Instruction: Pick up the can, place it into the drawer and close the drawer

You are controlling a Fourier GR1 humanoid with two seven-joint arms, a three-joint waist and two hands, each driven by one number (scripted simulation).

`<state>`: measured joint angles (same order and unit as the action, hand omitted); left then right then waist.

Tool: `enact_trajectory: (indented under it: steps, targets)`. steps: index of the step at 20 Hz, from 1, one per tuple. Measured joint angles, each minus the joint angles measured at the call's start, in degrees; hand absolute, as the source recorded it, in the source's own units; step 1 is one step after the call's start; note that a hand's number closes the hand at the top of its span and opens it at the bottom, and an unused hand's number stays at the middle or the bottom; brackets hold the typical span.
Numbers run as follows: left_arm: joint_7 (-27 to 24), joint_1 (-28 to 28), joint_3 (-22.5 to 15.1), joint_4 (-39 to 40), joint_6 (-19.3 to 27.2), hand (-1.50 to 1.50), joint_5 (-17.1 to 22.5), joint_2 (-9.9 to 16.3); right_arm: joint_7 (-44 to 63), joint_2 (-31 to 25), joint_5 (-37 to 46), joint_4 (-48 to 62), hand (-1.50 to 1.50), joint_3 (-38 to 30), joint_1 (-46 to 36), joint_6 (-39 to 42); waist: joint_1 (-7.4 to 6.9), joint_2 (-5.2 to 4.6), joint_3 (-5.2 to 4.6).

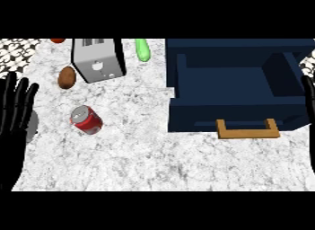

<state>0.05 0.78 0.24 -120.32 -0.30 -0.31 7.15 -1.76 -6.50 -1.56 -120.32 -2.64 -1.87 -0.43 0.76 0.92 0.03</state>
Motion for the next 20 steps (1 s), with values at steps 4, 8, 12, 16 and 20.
enact_trajectory:
  steps: [4,8,12,16,20]
  targets:
    - [-0.27,-3.77,-1.27,1.91,-0.24,-1.50,-0.37,-1.00,2.20,-0.25,0.97,-1.29,-1.50,0.16,0.01,0.00,-0.36,-0.57,-0.02]
    - [4.41,-6.52,-1.92,7.02,0.77,-1.50,-0.96,-1.79,5.59,0.56,1.90,0.92,-1.50,1.03,1.47,-0.73,-0.15,-0.97,-0.01]
    - [11.88,-8.03,-1.46,10.82,2.49,-1.50,-2.20,-1.85,12.08,0.78,1.82,0.75,-1.50,1.05,3.80,-1.63,-0.10,-1.00,0.00]
    - [17.18,-8.61,-1.79,10.07,3.52,-1.50,-3.37,-2.04,13.80,0.78,1.70,0.70,-1.50,0.39,5.67,-1.46,-0.43,-0.92,-0.02]
    - [21.40,-9.25,-1.57,7.98,3.73,-1.50,-3.46,-2.07,12.58,1.10,1.10,1.36,-1.50,-0.57,7.87,-0.41,-0.57,-0.89,-0.02]
